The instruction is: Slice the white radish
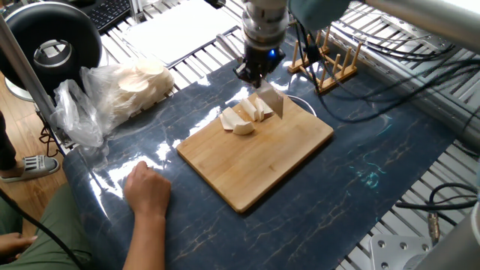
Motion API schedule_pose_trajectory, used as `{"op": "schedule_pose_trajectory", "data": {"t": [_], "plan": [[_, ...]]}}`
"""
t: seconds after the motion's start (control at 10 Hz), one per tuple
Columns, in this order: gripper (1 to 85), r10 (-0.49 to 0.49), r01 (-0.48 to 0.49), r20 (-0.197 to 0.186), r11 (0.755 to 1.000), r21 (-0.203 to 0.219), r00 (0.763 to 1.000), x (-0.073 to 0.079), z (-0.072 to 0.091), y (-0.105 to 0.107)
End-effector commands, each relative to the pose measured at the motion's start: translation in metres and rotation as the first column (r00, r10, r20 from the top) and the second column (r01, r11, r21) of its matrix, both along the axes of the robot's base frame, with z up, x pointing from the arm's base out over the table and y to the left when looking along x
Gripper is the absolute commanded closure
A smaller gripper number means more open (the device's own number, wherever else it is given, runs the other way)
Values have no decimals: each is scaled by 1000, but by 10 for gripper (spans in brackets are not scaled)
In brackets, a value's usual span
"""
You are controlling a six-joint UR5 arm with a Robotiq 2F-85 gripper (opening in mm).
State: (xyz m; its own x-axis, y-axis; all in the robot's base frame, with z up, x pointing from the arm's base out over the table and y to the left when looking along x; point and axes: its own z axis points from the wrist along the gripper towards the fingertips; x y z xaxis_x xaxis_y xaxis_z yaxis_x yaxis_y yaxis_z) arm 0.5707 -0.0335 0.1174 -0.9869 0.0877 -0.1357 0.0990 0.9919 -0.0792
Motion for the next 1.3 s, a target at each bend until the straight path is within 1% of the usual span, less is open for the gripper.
{"op": "schedule_pose_trajectory", "data": {"t": [0.0, 0.2, 0.3, 0.4, 0.5, 0.6, 0.7, 0.8, 0.9, 1.0, 1.1, 1.2], "plan": [[847, 136, -135, -22, 990, 24, 990, 17, 17, 13], [847, 240, -241, -61, 970, -24, 969, 25, 28, -6], [847, 270, -273, -76, 962, -27, 960, 30, 31, -7], [847, 290, -295, -85, 955, -43, 953, 33, 31, -10], [847, 310, -317, -108, 947, -58, 945, 31, 29, -17], [847, 319, -330, -120, 940, -89, 940, 33, 30, -27], [847, 320, -333, -123, 938, -101, 939, 38, 32, -32], [847, 324, -334, -106, 938, -97, 940, 45, 31, -31], [847, 317, -322, -80, 945, -58, 945, 49, 30, -17], [847, 292, -296, -74, 954, -53, 954, 50, 31, -11], [847, 267, -272, -81, 961, -50, 960, 46, 33, -11], [847, 253, -260, -86, 963, -74, 964, 44, 39, -18]]}}
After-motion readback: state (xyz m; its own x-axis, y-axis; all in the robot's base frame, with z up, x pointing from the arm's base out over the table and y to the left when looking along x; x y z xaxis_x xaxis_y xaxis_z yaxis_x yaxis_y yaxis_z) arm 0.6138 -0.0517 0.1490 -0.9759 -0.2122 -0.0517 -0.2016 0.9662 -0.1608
